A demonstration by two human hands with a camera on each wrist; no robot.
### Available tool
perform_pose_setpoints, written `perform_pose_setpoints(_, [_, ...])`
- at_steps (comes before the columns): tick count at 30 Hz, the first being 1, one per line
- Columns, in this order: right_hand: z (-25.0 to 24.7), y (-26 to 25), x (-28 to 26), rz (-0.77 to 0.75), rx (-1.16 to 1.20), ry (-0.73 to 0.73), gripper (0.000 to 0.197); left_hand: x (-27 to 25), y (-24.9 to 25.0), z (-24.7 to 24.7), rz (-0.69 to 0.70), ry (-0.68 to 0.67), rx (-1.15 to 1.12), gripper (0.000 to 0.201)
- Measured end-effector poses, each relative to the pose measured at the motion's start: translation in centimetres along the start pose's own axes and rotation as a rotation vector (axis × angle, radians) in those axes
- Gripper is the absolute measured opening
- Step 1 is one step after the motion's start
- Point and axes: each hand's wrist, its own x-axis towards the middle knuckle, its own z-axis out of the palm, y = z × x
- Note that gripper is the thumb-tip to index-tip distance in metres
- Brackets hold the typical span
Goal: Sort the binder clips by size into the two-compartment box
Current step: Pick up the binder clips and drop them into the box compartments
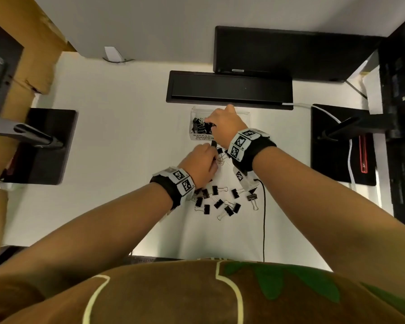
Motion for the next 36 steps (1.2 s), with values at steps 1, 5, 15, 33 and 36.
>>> perform_pose_setpoints(1, [0.1,0.2,0.0,-0.01,-0.002,-0.005,0.045,0.4,-0.2,-0.8,-0.024,0.029,-0.018,0.018])
perform_pose_setpoints(5, [-0.6,1.7,-2.1,0.119,0.312,0.255,0.031,2.3,-1.2,-3.6,-0.104,0.118,-0.032,0.017])
perform_pose_setpoints(15, [4.5,7.6,-9.6,0.361,0.335,0.164,0.036,5.2,-1.3,-4.5,-0.084,0.087,0.068,0.032])
perform_pose_setpoints(33, [6.0,6.5,-10.1,0.22,0.311,0.161,0.047,0.0,0.0,2.2,0.079,-0.371,0.289,0.043])
perform_pose_setpoints(36, [5.7,6.1,-8.9,0.2,0.264,0.055,0.054,-0.2,-0.1,2.2,0.093,-0.392,0.294,0.045])
